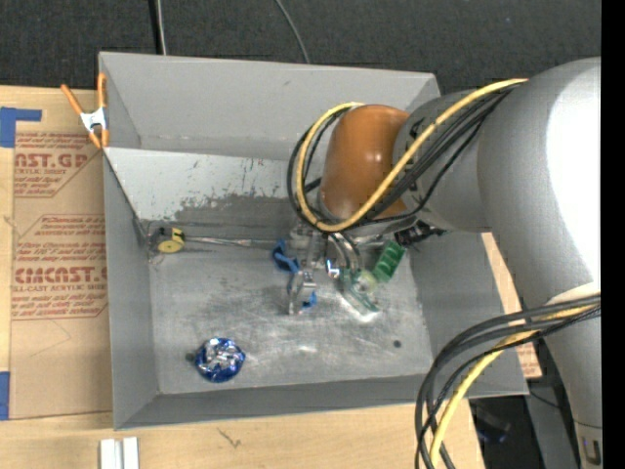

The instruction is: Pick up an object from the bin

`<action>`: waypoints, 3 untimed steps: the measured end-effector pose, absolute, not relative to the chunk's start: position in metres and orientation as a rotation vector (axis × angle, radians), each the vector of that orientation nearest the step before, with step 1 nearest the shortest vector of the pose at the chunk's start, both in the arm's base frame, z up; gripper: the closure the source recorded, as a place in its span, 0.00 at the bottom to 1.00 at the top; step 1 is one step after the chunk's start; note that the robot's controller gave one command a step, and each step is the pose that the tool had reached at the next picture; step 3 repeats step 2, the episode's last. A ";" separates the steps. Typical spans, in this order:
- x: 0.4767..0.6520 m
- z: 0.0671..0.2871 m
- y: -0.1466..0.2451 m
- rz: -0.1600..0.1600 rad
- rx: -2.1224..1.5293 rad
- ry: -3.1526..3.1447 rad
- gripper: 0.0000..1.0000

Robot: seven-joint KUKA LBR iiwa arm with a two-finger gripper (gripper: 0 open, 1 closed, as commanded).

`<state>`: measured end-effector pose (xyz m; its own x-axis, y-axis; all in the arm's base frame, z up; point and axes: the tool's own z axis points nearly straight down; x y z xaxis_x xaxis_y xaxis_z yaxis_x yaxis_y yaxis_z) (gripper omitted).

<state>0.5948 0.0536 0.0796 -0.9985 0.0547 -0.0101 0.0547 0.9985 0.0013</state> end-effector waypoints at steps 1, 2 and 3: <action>0.596 0.081 0.054 0.003 0.085 3.125 1.00; 0.593 0.227 0.070 0.002 -0.068 3.129 1.00; 0.593 0.227 0.070 0.002 -0.068 3.129 1.00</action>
Offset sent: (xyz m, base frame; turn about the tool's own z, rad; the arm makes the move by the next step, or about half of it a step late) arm 0.0000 0.0000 0.0000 0.0000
